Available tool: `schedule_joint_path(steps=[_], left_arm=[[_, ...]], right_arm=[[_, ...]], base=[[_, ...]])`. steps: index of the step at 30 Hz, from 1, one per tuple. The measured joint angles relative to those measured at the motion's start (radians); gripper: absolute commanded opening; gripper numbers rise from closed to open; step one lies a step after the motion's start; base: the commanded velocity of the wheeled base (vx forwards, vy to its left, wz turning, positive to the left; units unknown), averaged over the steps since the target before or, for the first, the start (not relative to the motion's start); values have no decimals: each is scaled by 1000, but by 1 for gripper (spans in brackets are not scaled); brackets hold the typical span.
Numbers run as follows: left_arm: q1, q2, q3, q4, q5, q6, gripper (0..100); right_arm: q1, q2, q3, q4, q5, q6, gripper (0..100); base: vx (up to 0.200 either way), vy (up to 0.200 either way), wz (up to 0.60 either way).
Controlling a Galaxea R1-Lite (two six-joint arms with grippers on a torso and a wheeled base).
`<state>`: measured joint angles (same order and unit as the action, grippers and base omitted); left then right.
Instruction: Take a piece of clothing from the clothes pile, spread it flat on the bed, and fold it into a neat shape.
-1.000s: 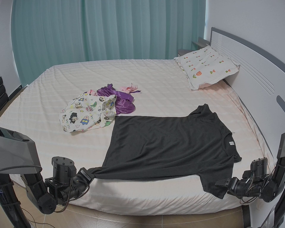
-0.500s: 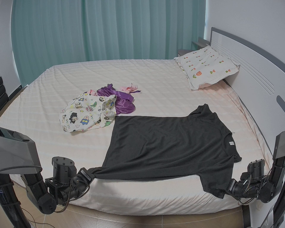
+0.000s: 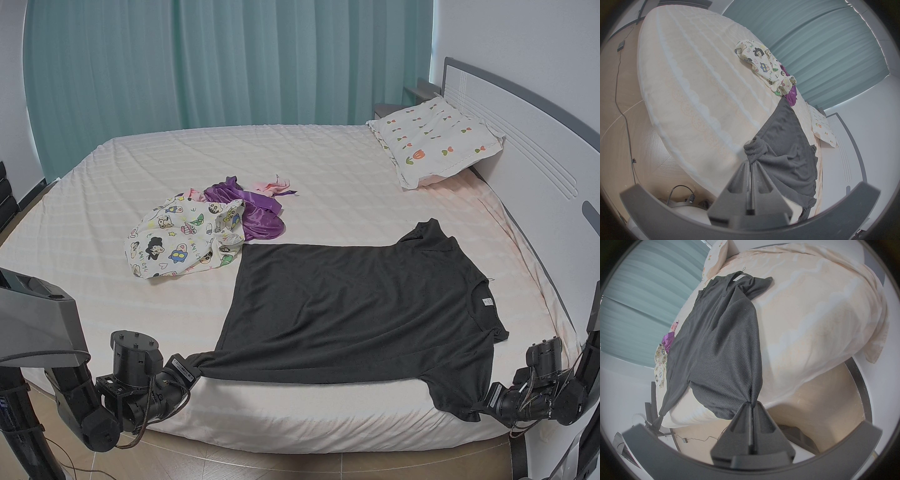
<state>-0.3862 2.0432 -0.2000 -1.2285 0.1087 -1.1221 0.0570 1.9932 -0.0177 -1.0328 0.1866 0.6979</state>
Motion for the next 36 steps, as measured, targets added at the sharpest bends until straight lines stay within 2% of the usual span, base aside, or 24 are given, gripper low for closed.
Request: schedule_joint_path(steps=[14, 27, 36], left_arm=[[-69, -15, 56, -4, 5, 10, 0], [-163, -40, 153, -52, 10, 50, 0], [-181, -3, 180, -53, 20, 56, 0]], right_arm=[[-103, -276, 0, 315, -1, -174, 0], [-133, -415, 0, 476, -27, -328, 0], [-140, -484, 0, 627, -30, -440, 0]], base=[[0, 0, 0], [0, 0, 0], [0, 0, 0]])
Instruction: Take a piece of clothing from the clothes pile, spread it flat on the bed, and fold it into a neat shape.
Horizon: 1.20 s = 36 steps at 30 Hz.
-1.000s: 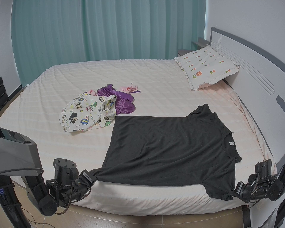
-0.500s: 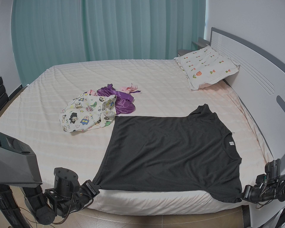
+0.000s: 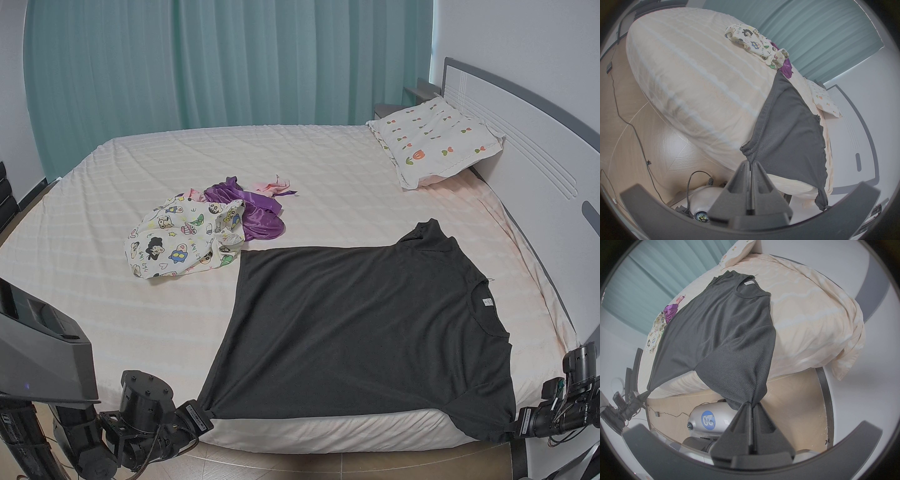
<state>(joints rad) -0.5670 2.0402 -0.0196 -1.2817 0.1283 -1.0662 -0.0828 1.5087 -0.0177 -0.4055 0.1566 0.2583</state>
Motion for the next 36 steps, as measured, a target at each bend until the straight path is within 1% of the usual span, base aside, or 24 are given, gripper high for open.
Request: schedule_joint_path(steps=[3, 10, 14, 17, 20, 27, 32, 36], left_arm=[[-3, 16, 1, 0, 1, 1, 0], [-16, 17, 2, 13, 3, 4, 0], [-22, 14, 2, 24, 29, 31, 0], [-25, 11, 2, 73, 52, 53, 0], [-30, 10, 2, 109, 59, 61, 0], [-48, 0, 2, 139, 60, 62, 0], [-56, -44, 3, 188, 57, 58, 0], [-56, -71, 3, 191, 57, 56, 0]], right_arm=[[0, -22, 0, 41, 0, -17, 0], [4, -51, 0, 80, -1, -48, 0], [4, -70, 0, 115, -6, -78, 0], [4, -86, 0, 164, -10, -106, 0], [2, -98, 0, 184, -11, -123, 0], [-2, -111, 0, 190, -12, -127, 0], [-2, -127, 0, 190, -12, -126, 0], [-4, -156, -12, 188, -5, -114, 0]], base=[[0, 0, 0], [0, 0, 0], [0, 0, 0], [0, 0, 0], [0, 0, 0], [0, 0, 0], [0, 0, 0], [0, 0, 0]])
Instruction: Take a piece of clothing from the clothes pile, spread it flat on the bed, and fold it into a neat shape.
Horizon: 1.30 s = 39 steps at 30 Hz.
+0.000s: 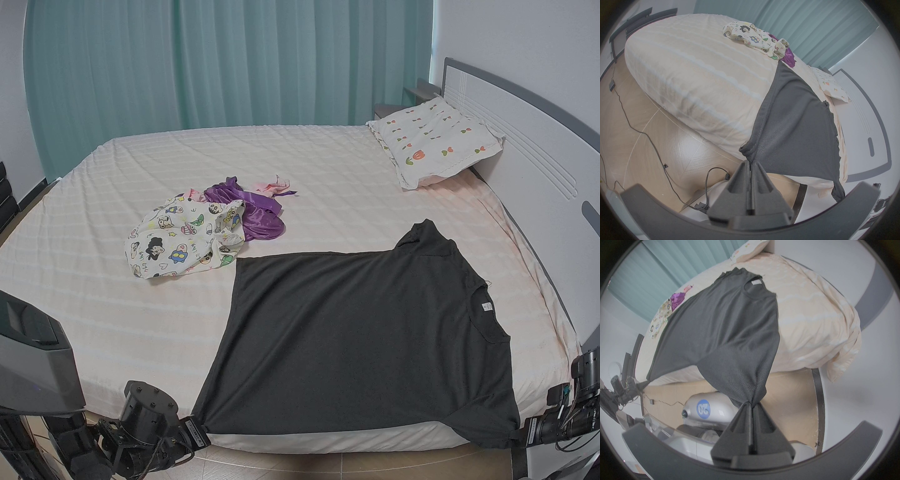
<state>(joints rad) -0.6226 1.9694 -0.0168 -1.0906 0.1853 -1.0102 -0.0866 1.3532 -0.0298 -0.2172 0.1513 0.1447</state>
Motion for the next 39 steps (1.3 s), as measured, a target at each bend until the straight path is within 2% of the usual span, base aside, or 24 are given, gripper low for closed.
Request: schedule_joint_path(steps=[6, 10, 16, 22, 31, 39], left_arm=[[14, -25, -10, -52, 7, -2, 0], [22, -45, -21, -136, 21, 2, 0], [50, -69, -76, -173, 66, 4, 0], [74, -125, -114, -176, 88, 0, 0], [70, -116, -114, -172, 87, -2, 0], [99, -86, -203, -172, 87, 2, 0]], right_arm=[[-2, -30, -55, -20, 8, 87, 0], [-2, -41, -117, -28, 9, 107, 0], [-2, -48, -230, -41, 13, 139, 0], [1, -45, -302, -171, 16, 221, 0], [11, -16, -314, -189, 22, 230, 0], [9, 53, -375, -225, 23, 231, 0]], base=[[0, 0, 0], [0, 0, 0], [0, 0, 0], [0, 0, 0], [0, 0, 0], [0, 0, 0]])
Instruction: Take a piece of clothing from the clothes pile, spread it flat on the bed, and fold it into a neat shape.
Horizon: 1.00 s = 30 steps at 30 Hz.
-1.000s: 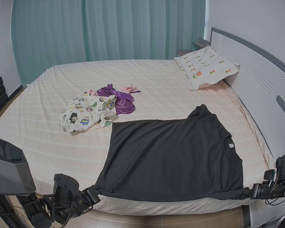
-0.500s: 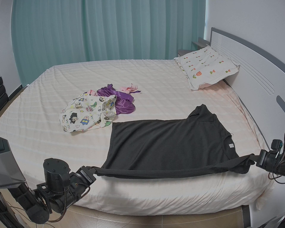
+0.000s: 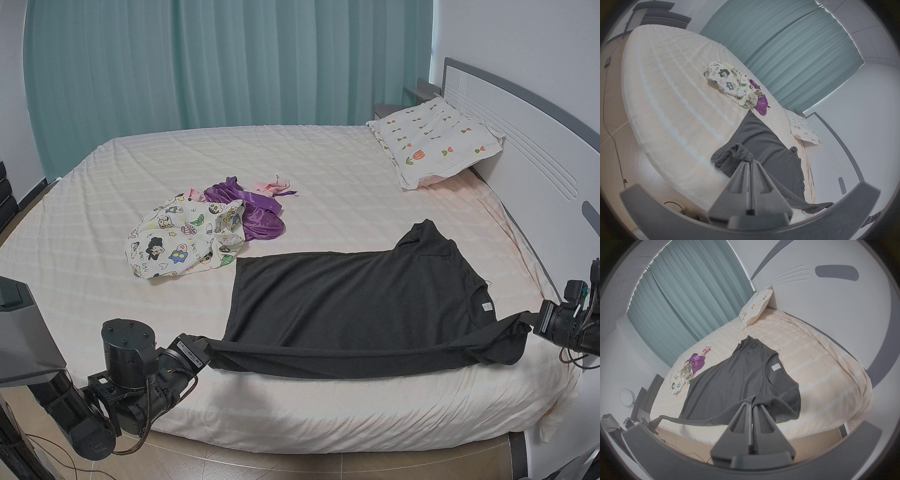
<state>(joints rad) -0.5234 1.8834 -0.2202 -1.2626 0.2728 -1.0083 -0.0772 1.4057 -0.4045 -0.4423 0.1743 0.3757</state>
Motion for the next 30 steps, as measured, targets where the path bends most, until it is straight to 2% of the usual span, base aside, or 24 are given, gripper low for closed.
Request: schedule_joint_path(steps=[10, 23, 30], left_arm=[[48, 102, -130, 0, -24, 1, 0], [118, 273, -309, 1, -57, 1, 0], [151, 356, -406, 1, -64, 3, 0]], right_arm=[[0, 178, -151, -133, -12, 6, 0], [0, 390, -296, -167, -13, 15, 0], [2, 465, -314, -299, -13, 53, 0]], base=[[0, 0, 0], [0, 0, 0], [0, 0, 0]])
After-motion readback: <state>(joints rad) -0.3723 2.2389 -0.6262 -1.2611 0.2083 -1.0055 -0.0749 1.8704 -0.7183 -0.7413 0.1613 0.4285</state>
